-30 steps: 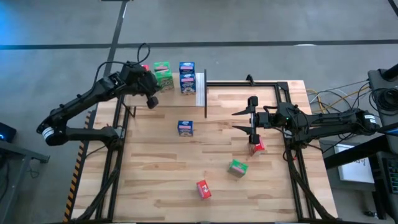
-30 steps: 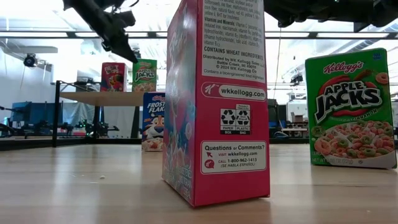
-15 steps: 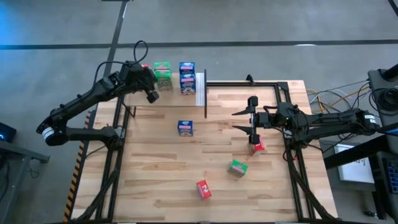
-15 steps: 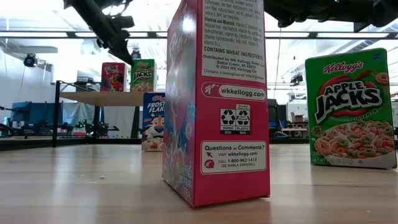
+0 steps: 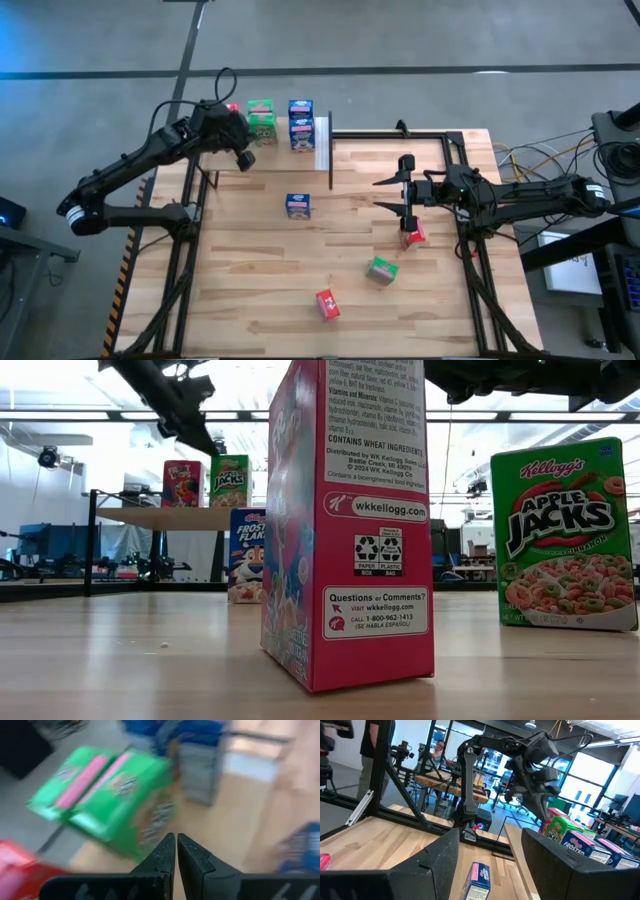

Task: Stack cereal on shelf
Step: Put the top red cereal box on the shelf aligned with the other red cereal box

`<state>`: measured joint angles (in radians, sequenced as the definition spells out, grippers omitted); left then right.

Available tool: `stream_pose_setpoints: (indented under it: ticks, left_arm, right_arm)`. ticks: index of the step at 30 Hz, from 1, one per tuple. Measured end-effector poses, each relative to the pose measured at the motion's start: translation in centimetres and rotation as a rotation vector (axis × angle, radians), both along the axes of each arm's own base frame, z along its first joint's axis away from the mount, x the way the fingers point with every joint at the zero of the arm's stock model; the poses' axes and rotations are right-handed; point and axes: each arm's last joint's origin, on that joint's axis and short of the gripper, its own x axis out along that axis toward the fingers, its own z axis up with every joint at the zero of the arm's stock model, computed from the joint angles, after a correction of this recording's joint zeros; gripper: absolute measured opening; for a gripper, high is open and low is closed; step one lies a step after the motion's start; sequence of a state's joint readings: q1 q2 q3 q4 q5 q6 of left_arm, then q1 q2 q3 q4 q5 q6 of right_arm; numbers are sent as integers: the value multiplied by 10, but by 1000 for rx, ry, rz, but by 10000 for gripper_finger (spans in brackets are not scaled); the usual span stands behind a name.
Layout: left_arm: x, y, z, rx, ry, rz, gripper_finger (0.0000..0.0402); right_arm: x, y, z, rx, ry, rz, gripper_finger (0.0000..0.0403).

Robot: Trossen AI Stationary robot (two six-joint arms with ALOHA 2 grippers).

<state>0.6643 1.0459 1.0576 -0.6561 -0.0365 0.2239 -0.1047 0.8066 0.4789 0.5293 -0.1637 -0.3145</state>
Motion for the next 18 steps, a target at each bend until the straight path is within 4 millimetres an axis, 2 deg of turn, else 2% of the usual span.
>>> stream_pose_setpoints:
  ticks: [7, 13, 18]
  left_arm:
    - [7, -36, 2, -22, -114, -137, 1]
    - [14, -77, -20, -74, -189, -302, 1]
    - [21, -103, -38, -97, -239, -430, 1]
  right_arm:
    - [0, 0, 0, 34, 2, -6, 206]
    - [0, 0, 0, 87, 4, 0, 206]
    - [0, 0, 0, 129, 4, 6, 206]
